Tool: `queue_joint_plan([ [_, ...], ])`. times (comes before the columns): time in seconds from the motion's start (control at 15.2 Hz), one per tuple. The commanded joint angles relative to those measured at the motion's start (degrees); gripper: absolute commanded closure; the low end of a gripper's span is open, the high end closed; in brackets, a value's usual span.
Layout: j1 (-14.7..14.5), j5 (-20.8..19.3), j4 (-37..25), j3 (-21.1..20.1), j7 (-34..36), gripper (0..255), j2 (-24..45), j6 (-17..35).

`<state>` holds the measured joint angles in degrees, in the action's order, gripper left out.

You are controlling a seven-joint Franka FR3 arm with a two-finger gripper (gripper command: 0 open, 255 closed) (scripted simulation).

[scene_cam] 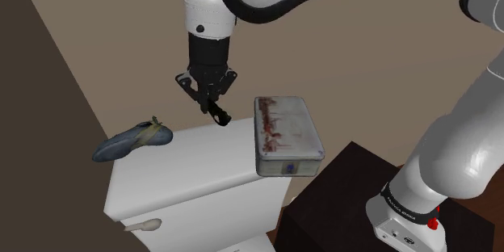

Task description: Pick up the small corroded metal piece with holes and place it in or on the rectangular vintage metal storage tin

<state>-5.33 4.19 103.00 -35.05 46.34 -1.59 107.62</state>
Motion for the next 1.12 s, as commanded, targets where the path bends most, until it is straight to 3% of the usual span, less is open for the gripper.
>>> queue_joint_plan([
  [0.0,1.18,3.08,4.34,1.47,-3.52,255,-4.73,0.17],
  [0.46,2.42,9.71,17.40,9.12,-14.99,255,-19.24,-1.33],
  [1.06,3.07,10.64,28.91,18.38,-25.72,255,-31.99,-4.31],
])
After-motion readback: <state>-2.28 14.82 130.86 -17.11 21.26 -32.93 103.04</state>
